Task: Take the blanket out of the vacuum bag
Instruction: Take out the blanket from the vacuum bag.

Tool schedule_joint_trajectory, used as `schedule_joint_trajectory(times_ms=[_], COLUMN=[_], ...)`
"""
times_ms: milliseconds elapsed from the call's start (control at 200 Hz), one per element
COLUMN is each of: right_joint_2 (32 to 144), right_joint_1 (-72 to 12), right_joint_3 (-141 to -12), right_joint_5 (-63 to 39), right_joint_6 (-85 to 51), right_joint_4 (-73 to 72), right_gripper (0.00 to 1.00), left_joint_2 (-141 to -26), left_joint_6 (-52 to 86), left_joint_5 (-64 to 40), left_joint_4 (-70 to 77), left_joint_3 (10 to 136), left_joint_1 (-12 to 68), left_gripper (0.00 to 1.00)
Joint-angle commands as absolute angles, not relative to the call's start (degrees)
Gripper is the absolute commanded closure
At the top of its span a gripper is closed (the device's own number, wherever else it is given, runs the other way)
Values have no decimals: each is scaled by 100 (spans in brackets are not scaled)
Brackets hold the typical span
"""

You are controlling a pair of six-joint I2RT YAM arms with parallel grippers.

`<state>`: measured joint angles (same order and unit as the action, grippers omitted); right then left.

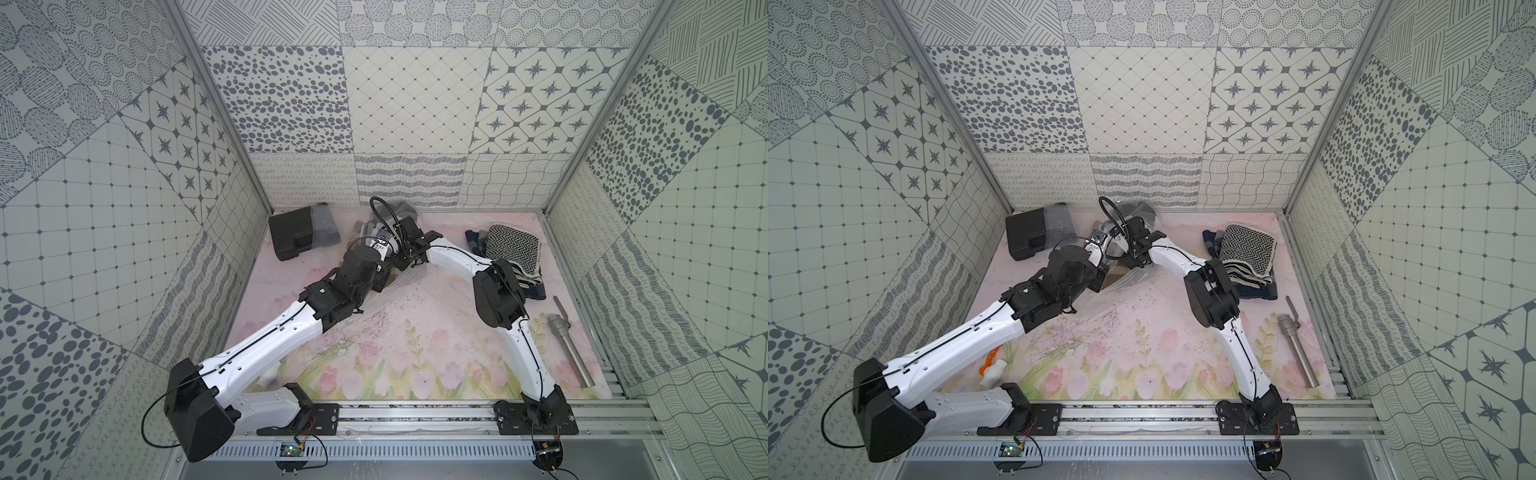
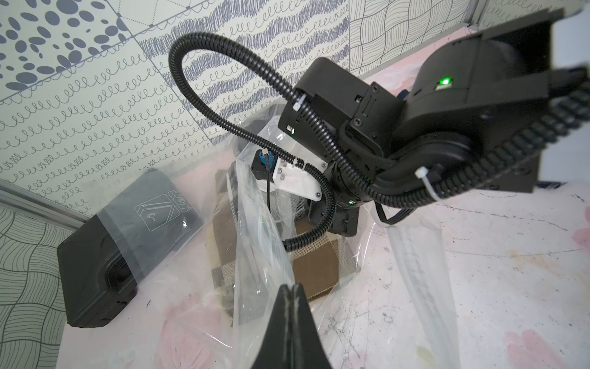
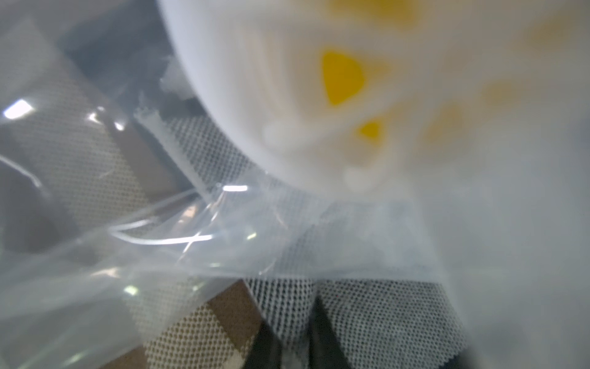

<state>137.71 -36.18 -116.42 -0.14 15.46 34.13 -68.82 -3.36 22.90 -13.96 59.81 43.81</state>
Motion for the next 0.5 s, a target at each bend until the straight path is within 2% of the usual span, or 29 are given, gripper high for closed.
schedule_joint_trajectory(times_ms=[0, 110, 230, 495], right_joint_2=[14192, 14212, 14002, 11955], right_joint_1=[-3319, -3268, -3172, -3016], right_joint_3=[-11555, -11731, -12073, -10723], right_joint_5=[378, 271, -359, -1732], right_joint_6=[1061, 1018, 845, -227], right_joint_4=[3492, 3522, 3978, 3807], right_gripper=[100, 100, 100, 100], left_joint_2=[-6687, -6512, -6256, -6247], left_joint_6=[-269, -240, -192, -222], left_joint_5=[1782, 1857, 1980, 1867], left_joint_4=[-1182, -1298, -1394, -1259], left_joint_3=[6010, 5915, 5759, 5710], left_joint_1=[4386, 4387, 4390, 4386], left_gripper=[100, 100, 100, 100])
